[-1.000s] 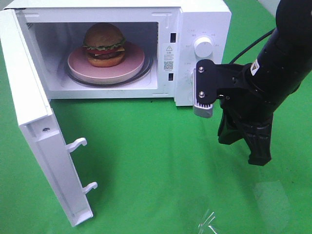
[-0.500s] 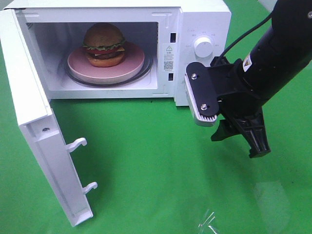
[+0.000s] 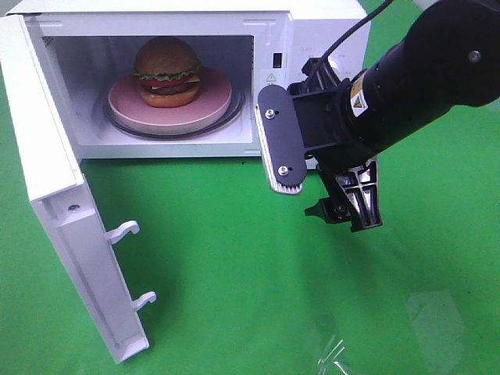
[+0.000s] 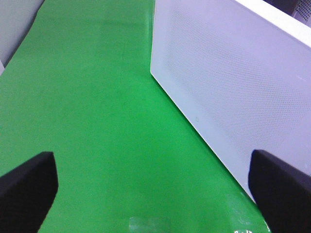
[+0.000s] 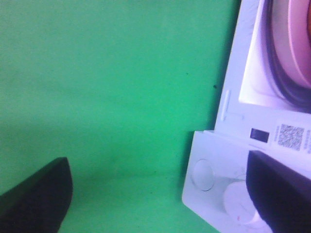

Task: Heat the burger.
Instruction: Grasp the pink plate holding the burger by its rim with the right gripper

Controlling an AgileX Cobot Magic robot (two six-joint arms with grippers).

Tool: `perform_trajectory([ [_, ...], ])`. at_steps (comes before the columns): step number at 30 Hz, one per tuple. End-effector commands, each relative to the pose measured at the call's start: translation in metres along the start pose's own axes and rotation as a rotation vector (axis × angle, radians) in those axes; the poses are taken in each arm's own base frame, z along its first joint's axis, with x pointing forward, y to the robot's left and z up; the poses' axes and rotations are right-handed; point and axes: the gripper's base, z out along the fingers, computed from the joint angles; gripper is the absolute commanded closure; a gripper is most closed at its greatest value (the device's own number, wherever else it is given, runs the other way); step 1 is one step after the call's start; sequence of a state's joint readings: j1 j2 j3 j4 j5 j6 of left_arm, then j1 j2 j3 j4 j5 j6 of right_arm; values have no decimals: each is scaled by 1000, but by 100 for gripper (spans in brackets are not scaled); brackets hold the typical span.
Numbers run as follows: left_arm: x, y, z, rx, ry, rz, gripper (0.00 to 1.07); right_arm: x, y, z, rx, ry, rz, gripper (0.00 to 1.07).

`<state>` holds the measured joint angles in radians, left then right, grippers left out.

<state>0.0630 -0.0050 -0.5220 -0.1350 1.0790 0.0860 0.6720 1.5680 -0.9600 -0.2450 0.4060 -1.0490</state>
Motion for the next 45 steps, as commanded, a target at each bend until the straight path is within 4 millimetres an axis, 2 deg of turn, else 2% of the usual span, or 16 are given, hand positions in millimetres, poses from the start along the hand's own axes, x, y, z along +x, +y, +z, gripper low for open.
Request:
perform_trajectory([
  [1, 1, 0, -2, 1, -22, 2, 7, -3, -7, -2, 63, -22, -11, 11],
  [4, 1, 0, -2, 1, -22, 2, 7, -5, -10, 1, 65, -24, -1, 12],
  [8, 1, 0, -2, 1, -22, 2, 7, -10, -22, 19, 60, -24, -1, 14],
  [11, 1, 0, -2, 1, -22, 2, 7, -12, -24, 23, 59, -24, -1, 14],
  [17, 1, 0, -2, 1, -22, 2, 7, -20, -41, 52, 75, -31, -17, 15],
  [33, 1, 0, -2, 1, -22, 2, 7, -35, -75, 90, 131, -53, -1, 17],
  [45, 1, 0, -2, 1, -22, 2, 7, -42, -87, 125, 136, -55, 7, 19],
])
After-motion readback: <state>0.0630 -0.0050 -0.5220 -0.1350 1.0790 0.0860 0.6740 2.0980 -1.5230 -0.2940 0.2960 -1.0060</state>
